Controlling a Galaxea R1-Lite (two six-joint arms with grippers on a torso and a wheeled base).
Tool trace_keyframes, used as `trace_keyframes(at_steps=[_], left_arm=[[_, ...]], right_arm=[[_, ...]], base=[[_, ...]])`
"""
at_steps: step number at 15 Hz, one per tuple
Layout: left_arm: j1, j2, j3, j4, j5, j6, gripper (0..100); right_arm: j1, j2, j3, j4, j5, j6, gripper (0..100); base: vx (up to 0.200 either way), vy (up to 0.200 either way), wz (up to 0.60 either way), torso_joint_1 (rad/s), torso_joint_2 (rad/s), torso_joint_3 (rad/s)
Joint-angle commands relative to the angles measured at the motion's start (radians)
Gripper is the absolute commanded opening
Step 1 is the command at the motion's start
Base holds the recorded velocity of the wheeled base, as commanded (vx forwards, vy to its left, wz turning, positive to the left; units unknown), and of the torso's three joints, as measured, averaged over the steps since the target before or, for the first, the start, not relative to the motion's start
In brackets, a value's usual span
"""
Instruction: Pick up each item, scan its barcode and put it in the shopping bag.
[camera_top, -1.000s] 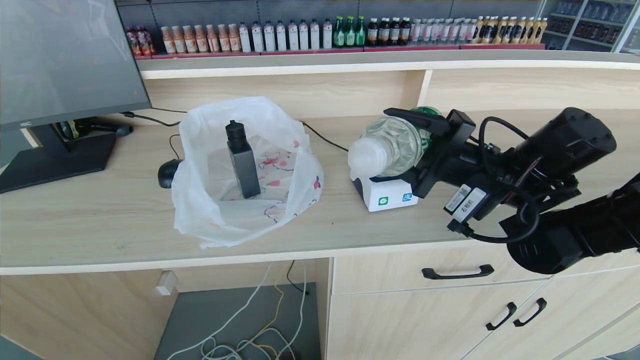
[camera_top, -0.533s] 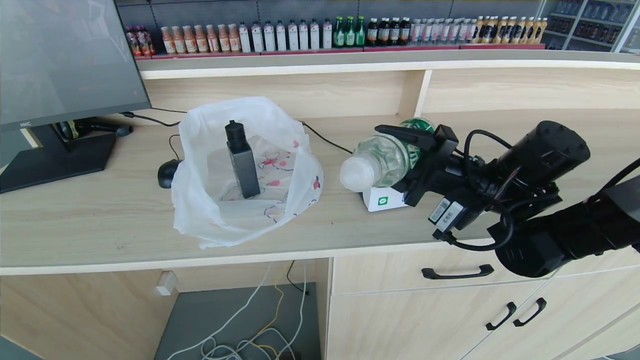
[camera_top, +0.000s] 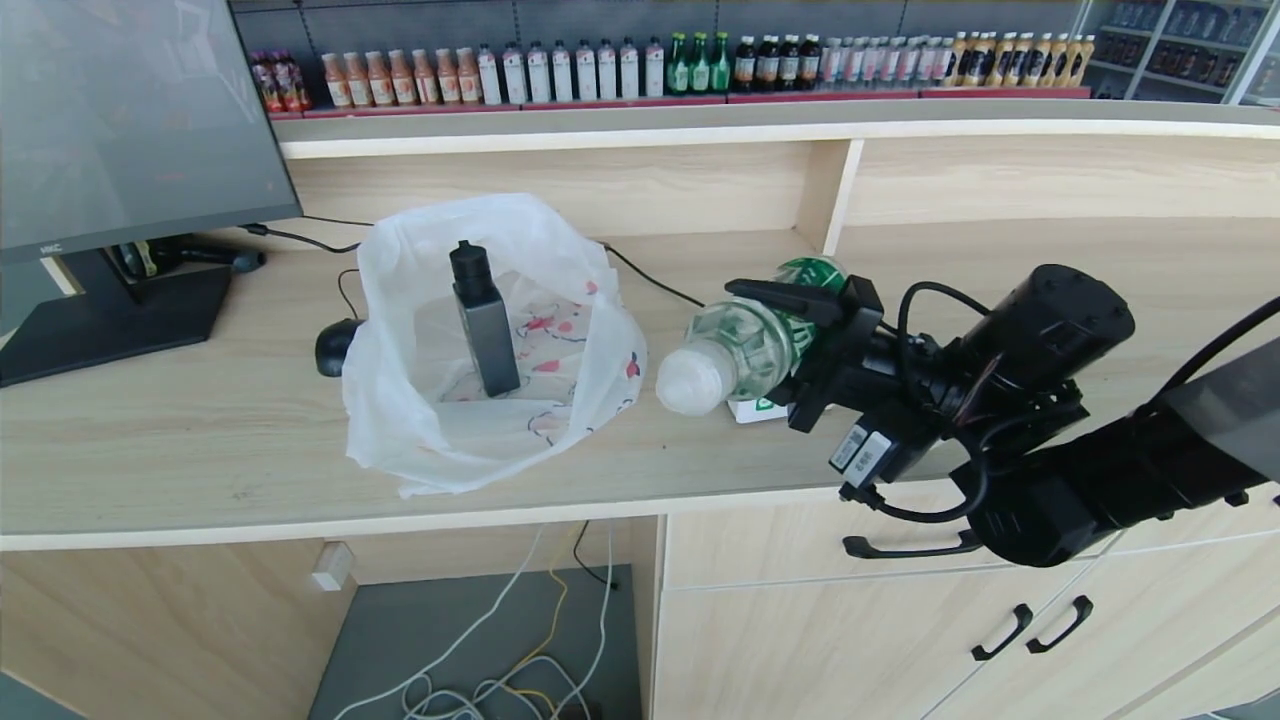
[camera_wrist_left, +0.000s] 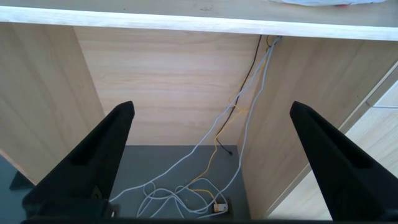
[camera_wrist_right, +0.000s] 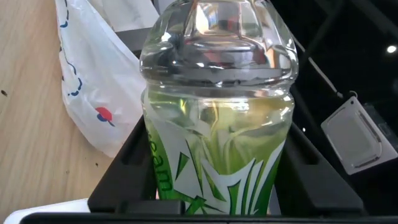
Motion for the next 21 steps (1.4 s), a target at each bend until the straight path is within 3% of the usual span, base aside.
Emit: trace_keyframes(at_steps=[1,21], left_arm=[[0.000,0.000,0.000,0.000,0.000,0.000,100],[0.000,0.000,0.000,0.000,0.000,0.000,100]], right_arm=[[0.002,0.008,-0.002,0.001,0.000,0.000,0],[0.009,0.027,-0.002,-0.001,-0.001,-0.001,0]], base=[[0.000,0.000,0.00,0.000,0.00,0.000],[0.000,0.000,0.00,0.000,0.00,0.000]])
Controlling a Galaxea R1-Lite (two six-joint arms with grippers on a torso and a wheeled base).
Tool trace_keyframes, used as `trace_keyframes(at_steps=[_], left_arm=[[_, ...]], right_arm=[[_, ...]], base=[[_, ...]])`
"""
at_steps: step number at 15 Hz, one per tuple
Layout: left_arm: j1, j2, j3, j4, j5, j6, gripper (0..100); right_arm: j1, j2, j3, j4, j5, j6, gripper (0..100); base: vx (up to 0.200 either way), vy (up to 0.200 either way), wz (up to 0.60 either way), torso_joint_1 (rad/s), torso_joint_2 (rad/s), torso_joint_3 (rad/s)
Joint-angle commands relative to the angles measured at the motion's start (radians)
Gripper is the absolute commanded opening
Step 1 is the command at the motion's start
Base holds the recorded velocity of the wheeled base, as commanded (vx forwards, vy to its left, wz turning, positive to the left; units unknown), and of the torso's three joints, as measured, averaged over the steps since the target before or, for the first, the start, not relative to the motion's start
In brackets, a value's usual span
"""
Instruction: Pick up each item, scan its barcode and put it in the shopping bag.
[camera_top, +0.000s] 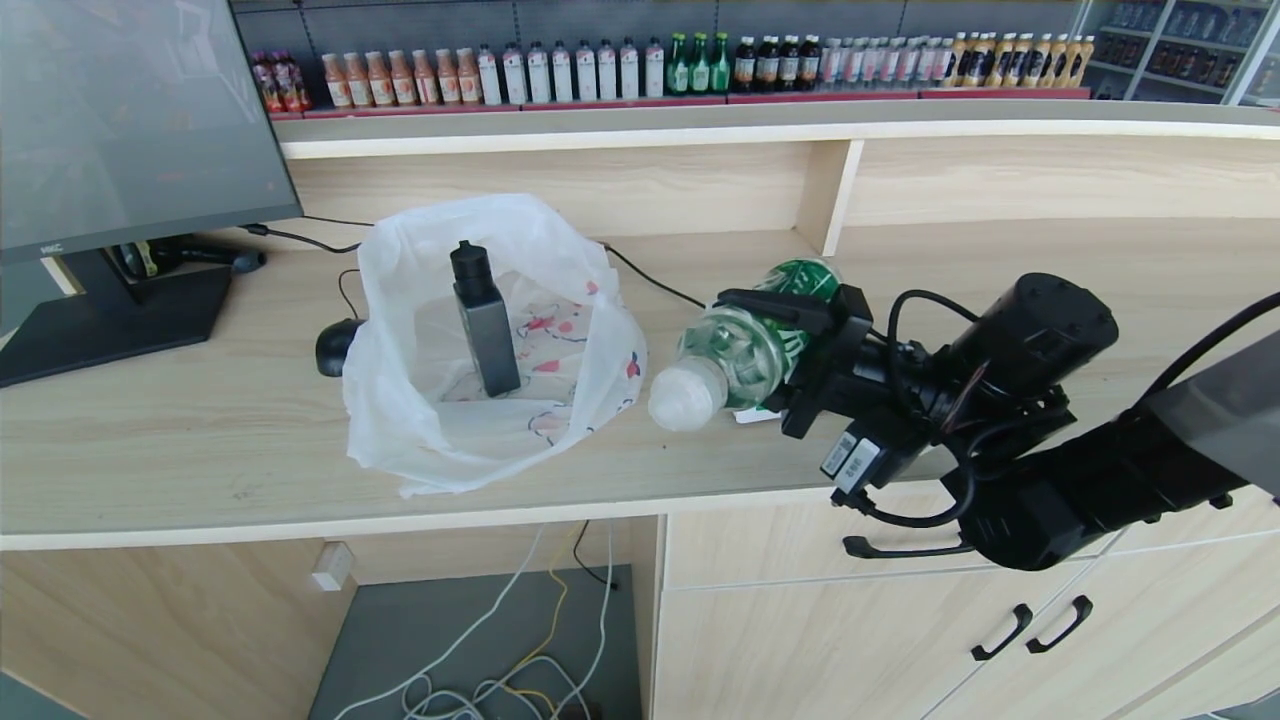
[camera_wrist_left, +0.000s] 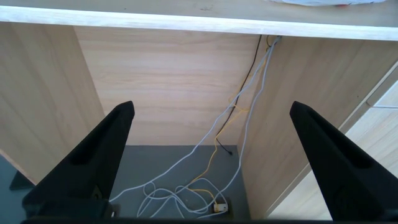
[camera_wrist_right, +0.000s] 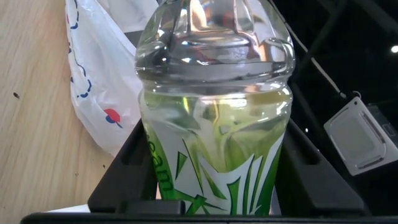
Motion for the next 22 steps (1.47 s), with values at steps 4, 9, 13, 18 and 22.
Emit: trace_keyframes(at_steps=[4,9,13,18,22], left_arm=[[0.000,0.000,0.000,-0.001,0.000,0.000,100],[0.000,0.000,0.000,-0.001,0.000,0.000,100],[0.000,0.000,0.000,0.000,0.000,0.000,100],[0.000,0.000,0.000,0.000,0.002,0.000,100],[0.000,0.000,0.000,0.000,0.000,0.000,100]], right_arm=[[0.008,0.005,-0.001,0.000,0.002,0.000,0],[0.008,-0.017,-0.004,0.000,0.001,0.005,0],[0.009,-0.069,-0.007,0.002,-0.004,0.048,0],[0.009,-0.158,-0.012,0.002,-0.011,0.154,0],[0.011,-0.244,0.003,0.000,-0.105,0.289,0]], base=[[0.000,0.000,0.00,0.000,0.00,0.000],[0.000,0.000,0.00,0.000,0.00,0.000],[0.000,0.000,0.00,0.000,0.00,0.000],[0.000,0.000,0.00,0.000,0.00,0.000],[0.000,0.000,0.00,0.000,0.00,0.000]])
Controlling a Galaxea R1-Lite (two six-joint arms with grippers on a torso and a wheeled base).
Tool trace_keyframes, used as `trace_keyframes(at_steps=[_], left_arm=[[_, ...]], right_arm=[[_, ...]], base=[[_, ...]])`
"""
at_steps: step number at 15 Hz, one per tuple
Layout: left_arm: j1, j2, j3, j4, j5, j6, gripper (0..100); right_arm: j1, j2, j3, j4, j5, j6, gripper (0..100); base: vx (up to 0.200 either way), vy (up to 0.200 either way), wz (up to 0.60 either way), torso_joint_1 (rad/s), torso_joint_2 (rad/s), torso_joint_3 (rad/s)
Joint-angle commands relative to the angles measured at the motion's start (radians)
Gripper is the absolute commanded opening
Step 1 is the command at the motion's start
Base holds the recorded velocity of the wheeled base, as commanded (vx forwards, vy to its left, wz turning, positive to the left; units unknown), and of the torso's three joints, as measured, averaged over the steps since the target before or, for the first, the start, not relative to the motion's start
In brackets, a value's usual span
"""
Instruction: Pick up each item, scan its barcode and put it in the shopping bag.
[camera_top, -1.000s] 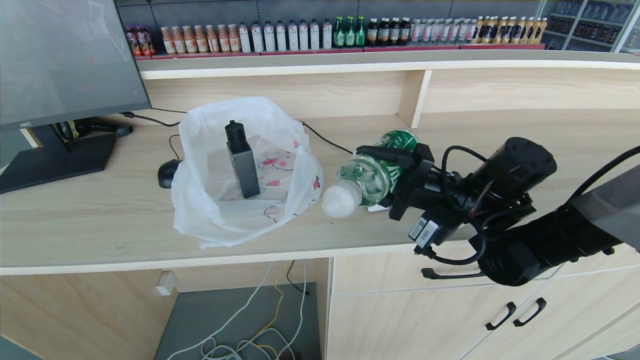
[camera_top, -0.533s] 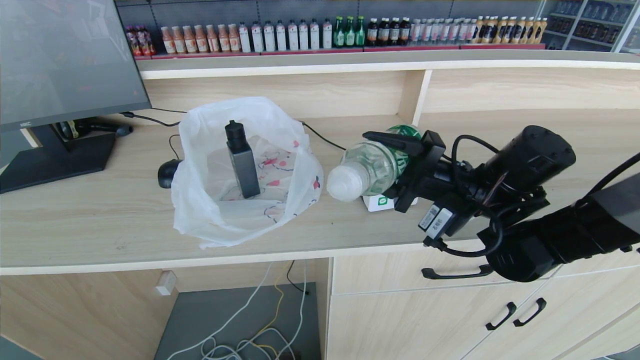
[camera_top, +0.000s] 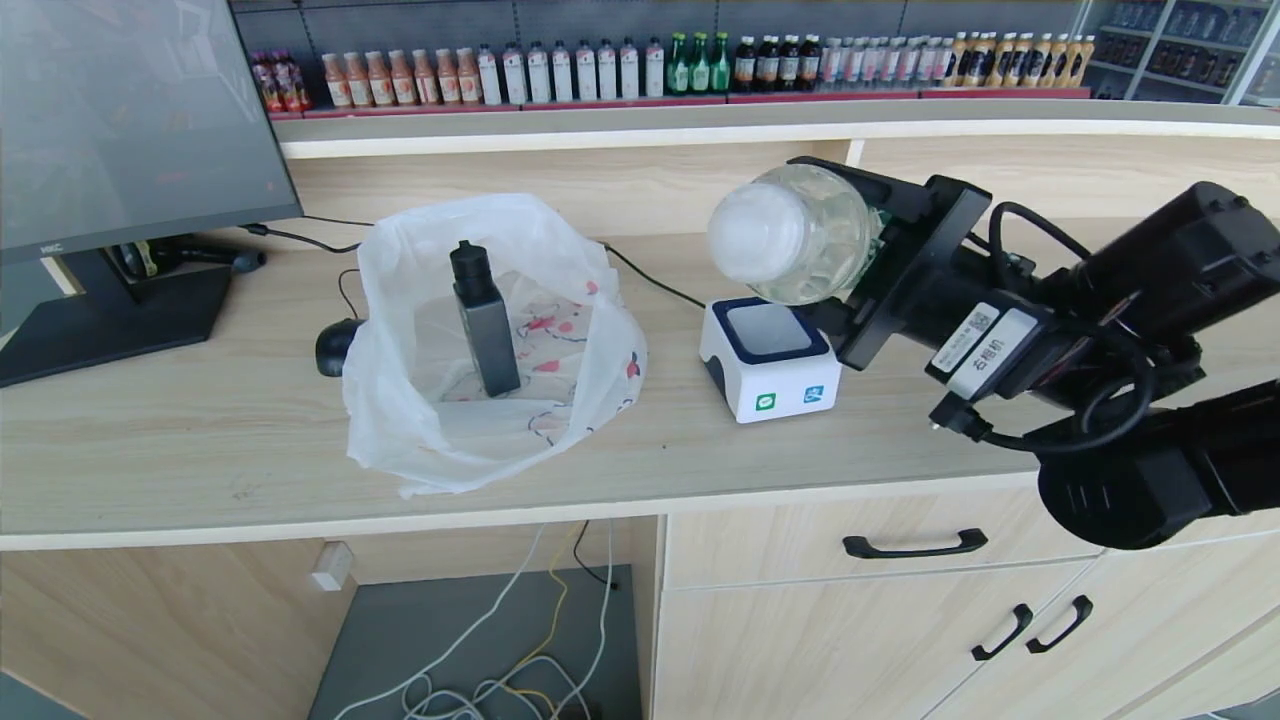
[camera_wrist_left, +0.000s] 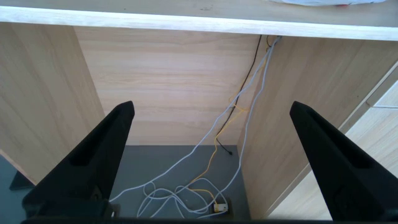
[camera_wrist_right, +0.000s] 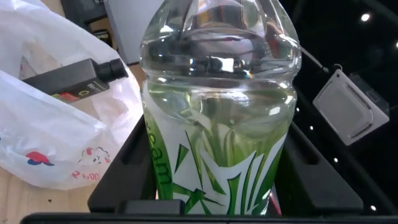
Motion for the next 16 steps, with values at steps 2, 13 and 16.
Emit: trace_keyframes(at_steps=[2,13,16], left_arm=[[0.000,0.000,0.000,0.000,0.000,0.000,100],[0.000,0.000,0.000,0.000,0.000,0.000,100],[0.000,0.000,0.000,0.000,0.000,0.000,100]], right_arm=[[0.026,-0.091,0.022,0.002,-0.067,0.076,0],[-0.020,-0.187,0.170,0.011,-0.521,0.811,0],[-0.004,-0.180,0.272,-0.007,-0.753,0.901,0]], base=[[0.000,0.000,0.00,0.000,0.00,0.000],[0.000,0.000,0.00,0.000,0.00,0.000],[0.000,0.000,0.00,0.000,0.00,0.000]])
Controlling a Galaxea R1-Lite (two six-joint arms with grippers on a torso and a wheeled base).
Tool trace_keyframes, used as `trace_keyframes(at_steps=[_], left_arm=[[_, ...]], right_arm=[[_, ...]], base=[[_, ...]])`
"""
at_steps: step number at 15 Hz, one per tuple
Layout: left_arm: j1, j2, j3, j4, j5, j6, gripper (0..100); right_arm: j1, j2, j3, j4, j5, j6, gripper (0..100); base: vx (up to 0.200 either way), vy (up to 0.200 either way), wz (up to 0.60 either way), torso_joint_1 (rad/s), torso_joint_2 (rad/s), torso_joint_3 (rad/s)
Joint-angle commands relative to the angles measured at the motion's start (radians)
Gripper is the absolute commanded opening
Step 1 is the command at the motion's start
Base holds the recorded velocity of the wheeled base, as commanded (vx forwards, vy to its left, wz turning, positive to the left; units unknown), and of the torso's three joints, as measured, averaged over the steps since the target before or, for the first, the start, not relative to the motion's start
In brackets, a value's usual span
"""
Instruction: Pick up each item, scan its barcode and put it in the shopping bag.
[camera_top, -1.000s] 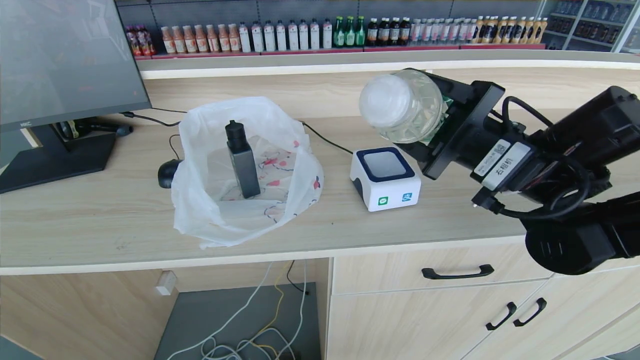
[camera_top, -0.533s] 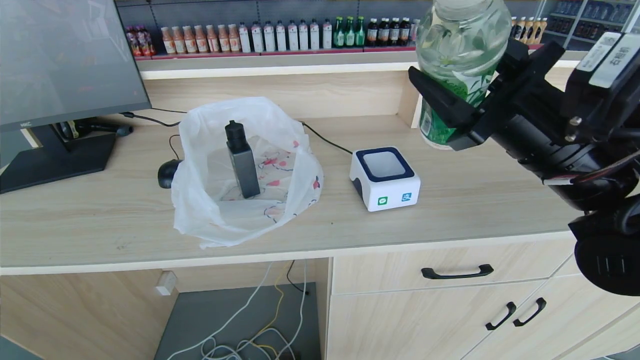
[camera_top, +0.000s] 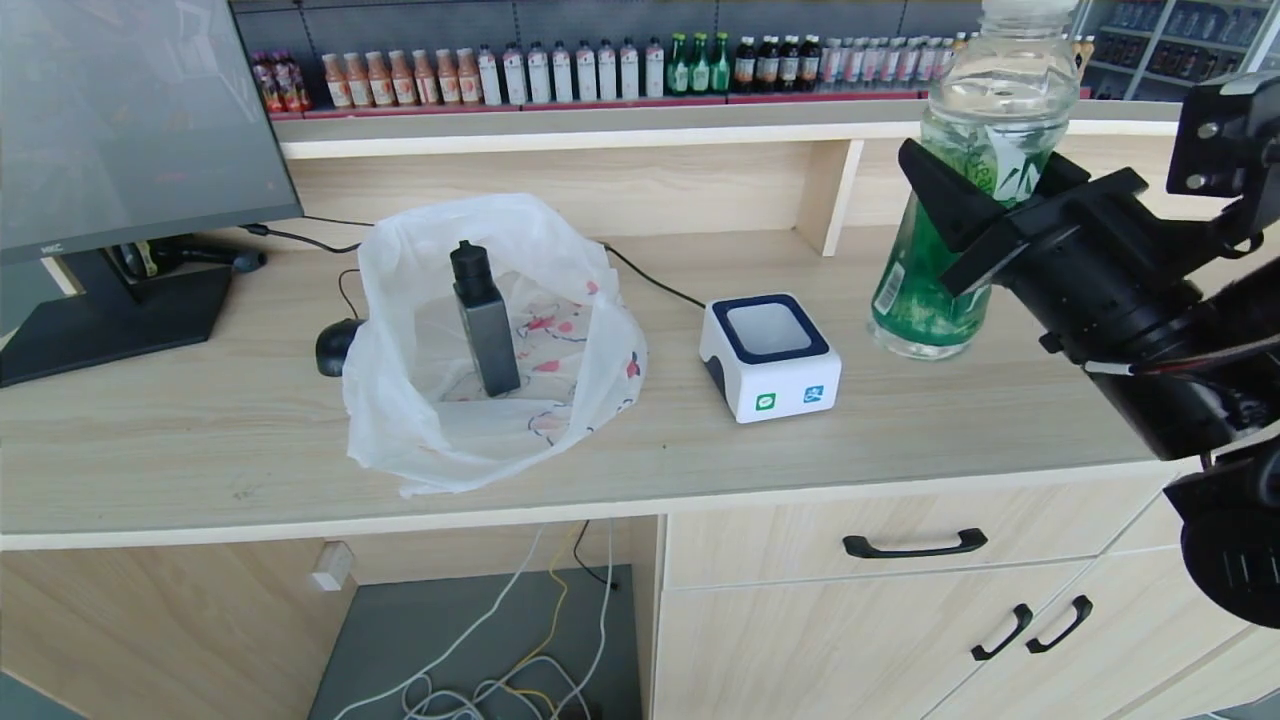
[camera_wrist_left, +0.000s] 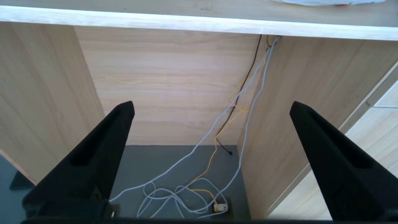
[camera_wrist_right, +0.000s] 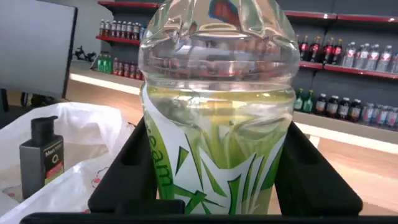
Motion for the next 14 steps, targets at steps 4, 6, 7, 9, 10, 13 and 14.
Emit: trace_keyframes(at_steps=[4,6,7,9,10,13,14], left_arm=[[0.000,0.000,0.000,0.000,0.000,0.006,100],[0.000,0.000,0.000,0.000,0.000,0.005,100],[0.000,0.000,0.000,-0.002,0.000,0.005,100],[0.000,0.000,0.000,0.000,0.000,0.005,100],[0.000,0.000,0.000,0.000,0.000,0.005,100],[0.000,0.000,0.000,0.000,0.000,0.002,100],[0.000,0.000,0.000,0.000,0.000,0.002,100]], right_arm=[[0.024,0.037,0.088,-0.050,-0.153,0.145,0],[0.019,0.049,0.094,-0.053,-0.157,0.138,0],[0.016,0.044,0.089,-0.053,-0.149,0.104,0],[0.024,0.034,0.091,-0.053,-0.123,0.080,0],[0.024,0.028,0.094,-0.053,-0.123,0.081,0],[0.022,-0.002,0.117,-0.055,-0.123,0.083,0],[0.022,-0.014,0.131,-0.055,-0.123,0.083,0]], base=[[0.000,0.000,0.00,0.000,0.00,0.000],[0.000,0.000,0.00,0.000,0.00,0.000],[0.000,0.000,0.00,0.000,0.00,0.000],[0.000,0.000,0.00,0.000,0.00,0.000],[0.000,0.000,0.00,0.000,0.00,0.000],[0.000,0.133,0.00,0.003,0.00,0.002],[0.000,0.200,0.00,0.002,0.01,0.002]])
